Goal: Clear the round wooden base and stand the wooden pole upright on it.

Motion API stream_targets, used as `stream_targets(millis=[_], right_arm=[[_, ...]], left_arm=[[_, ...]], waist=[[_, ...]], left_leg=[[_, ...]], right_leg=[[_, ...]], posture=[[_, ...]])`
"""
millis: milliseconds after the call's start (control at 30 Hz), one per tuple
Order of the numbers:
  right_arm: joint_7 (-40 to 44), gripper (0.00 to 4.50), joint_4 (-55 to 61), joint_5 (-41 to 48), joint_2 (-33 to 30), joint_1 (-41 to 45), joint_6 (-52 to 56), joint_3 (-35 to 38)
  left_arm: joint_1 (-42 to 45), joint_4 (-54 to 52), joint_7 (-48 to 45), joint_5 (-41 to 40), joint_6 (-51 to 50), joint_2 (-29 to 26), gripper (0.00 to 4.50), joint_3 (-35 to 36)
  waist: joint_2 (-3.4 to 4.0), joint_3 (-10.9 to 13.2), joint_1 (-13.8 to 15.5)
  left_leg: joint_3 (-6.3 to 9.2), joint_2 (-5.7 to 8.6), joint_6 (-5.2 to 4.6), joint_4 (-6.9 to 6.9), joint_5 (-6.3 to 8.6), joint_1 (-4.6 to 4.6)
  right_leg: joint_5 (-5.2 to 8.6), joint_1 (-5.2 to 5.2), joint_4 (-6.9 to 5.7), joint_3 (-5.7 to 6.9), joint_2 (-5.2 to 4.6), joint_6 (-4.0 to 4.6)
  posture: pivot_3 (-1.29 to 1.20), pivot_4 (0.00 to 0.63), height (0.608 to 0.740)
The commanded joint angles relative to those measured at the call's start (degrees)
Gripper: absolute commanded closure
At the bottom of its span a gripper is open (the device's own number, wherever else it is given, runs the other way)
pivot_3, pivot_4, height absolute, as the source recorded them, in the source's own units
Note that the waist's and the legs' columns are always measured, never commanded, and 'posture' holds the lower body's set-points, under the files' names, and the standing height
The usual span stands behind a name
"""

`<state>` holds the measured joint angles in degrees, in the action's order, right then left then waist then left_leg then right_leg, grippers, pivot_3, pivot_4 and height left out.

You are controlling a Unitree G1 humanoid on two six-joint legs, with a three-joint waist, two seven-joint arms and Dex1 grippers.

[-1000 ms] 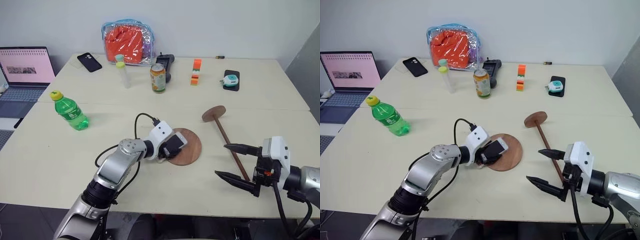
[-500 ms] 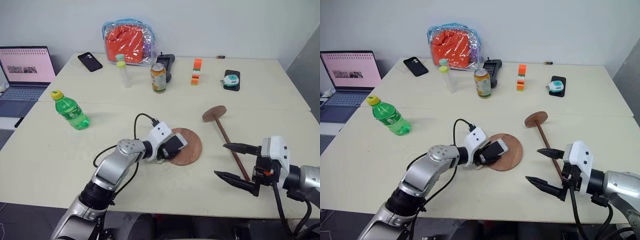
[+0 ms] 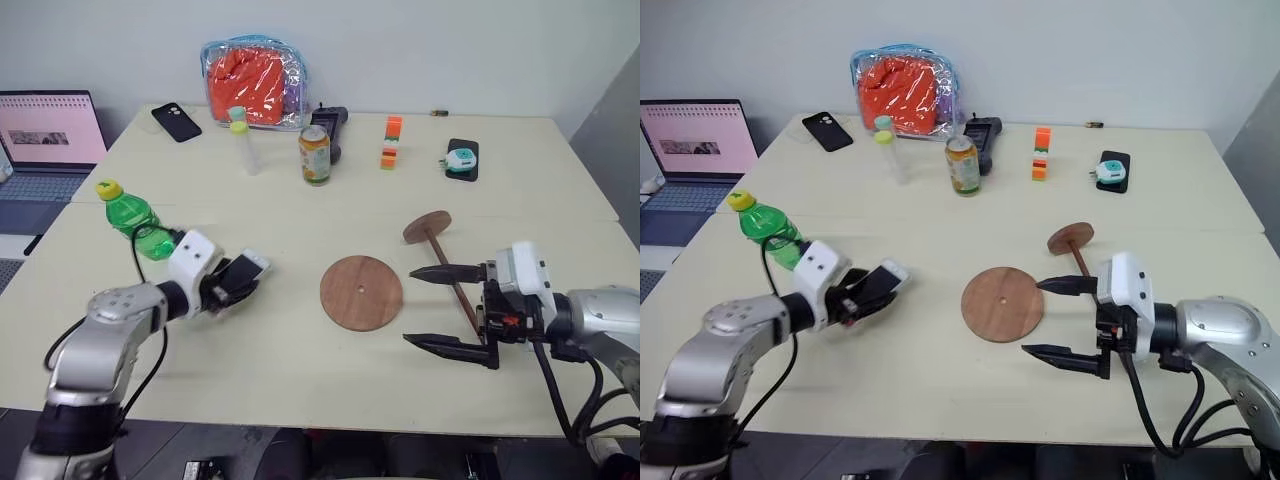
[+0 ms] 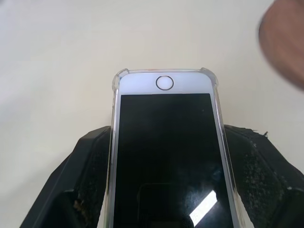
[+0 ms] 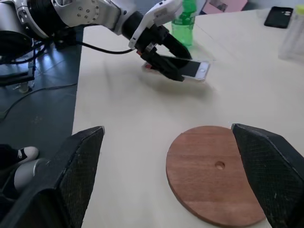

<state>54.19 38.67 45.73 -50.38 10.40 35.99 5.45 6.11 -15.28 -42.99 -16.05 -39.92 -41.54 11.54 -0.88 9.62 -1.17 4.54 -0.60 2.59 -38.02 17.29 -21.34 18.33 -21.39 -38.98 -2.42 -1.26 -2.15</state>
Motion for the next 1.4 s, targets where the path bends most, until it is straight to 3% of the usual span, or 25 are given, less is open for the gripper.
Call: stream_targets(millis=[33,167,567,633,733,1033,1267,1400], right_arm=[[3.32,0.0,-1.33,0.18,0.46,3.88,-0.72,-2.75],[6.79,0.0,-3.4,0.56,1.15,9.0,-0.43,-6.41],[10.27,0.0,-6.63,-3.25,2.97,14.79,-1.58,-10.35],[10.14,0.0,-6.53,-3.24,3.25,15.23,-1.14,-10.34],[9.96,0.0,-6.31,-3.24,3.47,15.54,-0.62,-10.21],[8.85,0.0,-5.36,-2.12,3.79,15.83,0.83,-9.38],[8.21,0.0,-4.01,-1.08,3.81,15.65,1.6,-8.7],[2.54,0.0,-3.35,-1.14,5.24,13.2,1.36,-4.89]], left_arm=[[-4.36,1.3,0.58,-1.58,3.15,-1.51,1.22,10.22],[-4.46,11.61,2.21,-1.64,7.86,-1.73,1.22,16.69],[6.18,34.33,4.88,-0.14,16.19,-4.86,1.22,16.43],[7.09,35.93,5.31,0.24,16.4,-5.2,0.51,16.06],[7.58,36.83,4.63,-0.05,16.49,-5.33,0.04,15.94],[1.32,27.98,1.21,-1.58,14.19,-8.15,0.04,17.61],[-13.64,11.93,-11.36,-4.99,7.68,-16.26,0.04,19.61],[-11.39,6.25,-14.15,-9.15,3.13,-20.17,0.04,19.55]], waist=[[-0.05,0.03,0.1],[-0.05,0.03,0.24],[-0.12,-0.01,0.81],[-0.12,-0.01,0.79],[-0.12,-0.01,0.72],[-0.13,-0.02,0.55],[-0.19,0.02,-0.19],[-0.16,0.06,0.24]], left_leg=[[0.07,0.01,0.0,-0.01,0.0,-0.03],[0.12,0.01,0.0,-0.03,0.0,-0.03],[0.13,0.04,0.01,-0.07,0.0,-0.41],[0.11,0.04,0.01,-0.07,0.0,-0.46],[0.09,0.04,0.01,-0.07,-0.01,-0.52],[0.07,0.0,0.01,-0.06,-0.01,-0.56],[0.08,-0.03,0.01,-0.04,0.0,-0.58],[0.17,-0.02,0.02,-0.02,-0.01,-0.61]], right_leg=[[0.0,0.0,0.0,0.0,-0.02,0.0],[0.0,0.0,-0.02,0.04,-0.02,0.01],[-0.02,-0.43,-0.07,0.15,-0.09,0.02],[-0.02,-0.49,-0.09,0.16,-0.09,0.02],[-0.02,-0.58,-0.11,0.16,-0.09,0.01],[-0.02,-0.65,-0.12,0.1,-0.09,0.02],[-0.02,-0.67,-0.15,0.05,-0.12,0.02],[-0.02,-0.66,-0.11,0.14,-0.12,0.03]], posture=[[0.0,0.15,0.74],[0.0,0.15,0.74],[0.0,0.15,0.74],[0.0,0.15,0.74],[0.0,0.15,0.74],[0.0,0.15,0.74],[0.0,0.15,0.74],[0.0,0.15,0.74]])
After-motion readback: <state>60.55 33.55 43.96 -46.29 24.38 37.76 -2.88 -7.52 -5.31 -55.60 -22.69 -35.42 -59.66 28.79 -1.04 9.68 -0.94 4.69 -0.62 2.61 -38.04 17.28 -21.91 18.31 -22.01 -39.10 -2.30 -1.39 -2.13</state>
